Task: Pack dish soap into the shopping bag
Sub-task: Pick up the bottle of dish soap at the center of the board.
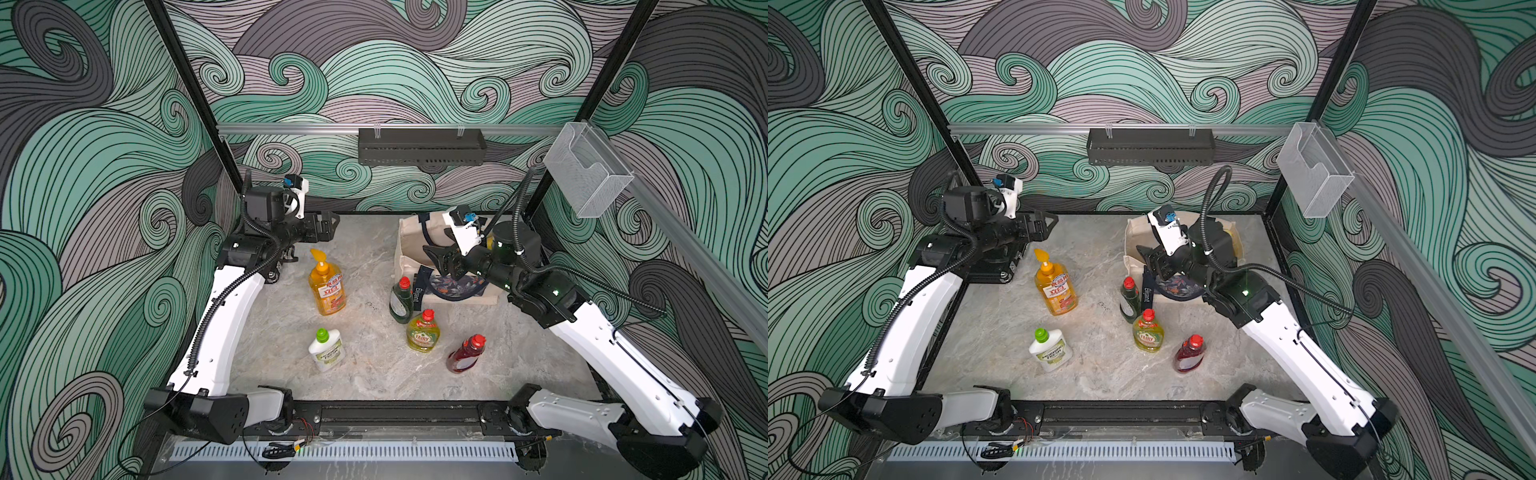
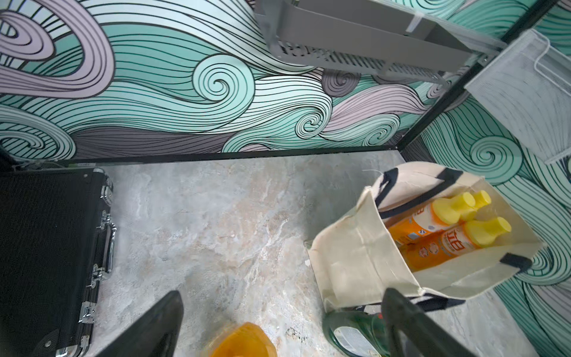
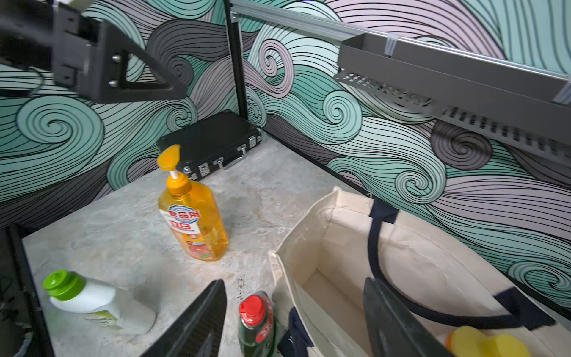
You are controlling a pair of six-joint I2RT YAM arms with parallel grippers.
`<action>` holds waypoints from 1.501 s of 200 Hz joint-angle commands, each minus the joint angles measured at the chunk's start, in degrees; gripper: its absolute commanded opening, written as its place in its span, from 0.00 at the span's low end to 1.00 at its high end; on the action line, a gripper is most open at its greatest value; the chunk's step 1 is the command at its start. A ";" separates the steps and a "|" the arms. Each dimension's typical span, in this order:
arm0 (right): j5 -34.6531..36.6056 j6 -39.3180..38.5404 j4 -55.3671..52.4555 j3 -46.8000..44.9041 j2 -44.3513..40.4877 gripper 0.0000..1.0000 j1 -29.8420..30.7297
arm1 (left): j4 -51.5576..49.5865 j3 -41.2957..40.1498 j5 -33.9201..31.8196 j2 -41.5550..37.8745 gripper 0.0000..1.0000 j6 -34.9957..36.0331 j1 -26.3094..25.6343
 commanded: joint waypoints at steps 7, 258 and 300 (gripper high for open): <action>-0.81 -2.01 0.10 3.13 4.10 0.75 5.23 | 2.70 -1.29 5.78 0.49 0.98 -3.37 3.74; 8.63 5.76 -33.87 -2.48 0.39 0.78 13.91 | 11.50 -4.97 22.63 2.09 0.99 -8.34 0.94; 8.45 5.15 -30.27 -5.90 0.35 0.82 13.27 | 11.72 -5.02 22.59 2.24 0.99 -8.39 -0.15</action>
